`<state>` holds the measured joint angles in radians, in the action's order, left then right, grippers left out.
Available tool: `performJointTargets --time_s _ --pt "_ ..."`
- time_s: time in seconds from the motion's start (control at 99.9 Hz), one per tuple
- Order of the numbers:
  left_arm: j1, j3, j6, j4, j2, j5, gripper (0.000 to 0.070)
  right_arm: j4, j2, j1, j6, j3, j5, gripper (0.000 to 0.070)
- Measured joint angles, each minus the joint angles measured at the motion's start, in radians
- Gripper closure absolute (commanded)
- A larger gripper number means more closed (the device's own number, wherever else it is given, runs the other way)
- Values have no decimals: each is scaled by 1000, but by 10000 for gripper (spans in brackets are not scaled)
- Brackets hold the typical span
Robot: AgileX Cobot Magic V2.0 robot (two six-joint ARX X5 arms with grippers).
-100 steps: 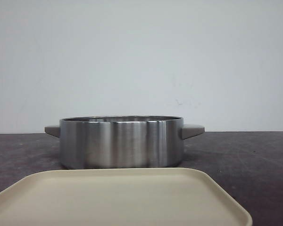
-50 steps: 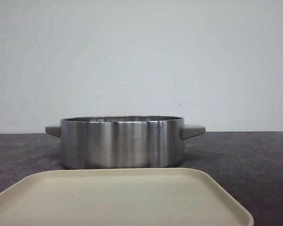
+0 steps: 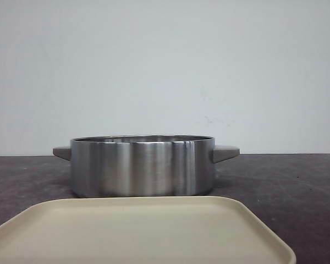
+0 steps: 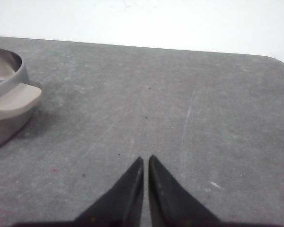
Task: Steam buns
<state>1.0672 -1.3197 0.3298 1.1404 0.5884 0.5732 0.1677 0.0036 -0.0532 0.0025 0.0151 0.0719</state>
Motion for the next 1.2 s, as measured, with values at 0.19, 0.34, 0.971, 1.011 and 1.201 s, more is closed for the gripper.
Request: performJointTargets --time_s 0.19,0.34,0.971,1.011,1.201 --pt "0 0 0 0 0 0 688 0 0 0 0 0 0 689" --pt "0 0 0 0 0 0 688 0 0 0 0 0 0 689" --pt "-574 538 -74 -633 -312 -517 688 0 0 0 0 0 0 689" --pt "-642 634 -70 -723 -366 -602 688 0 0 0 0 0 0 689" --pt "-900 1002 -41 -957 -573 -703 688 0 0 0 0 0 0 689"
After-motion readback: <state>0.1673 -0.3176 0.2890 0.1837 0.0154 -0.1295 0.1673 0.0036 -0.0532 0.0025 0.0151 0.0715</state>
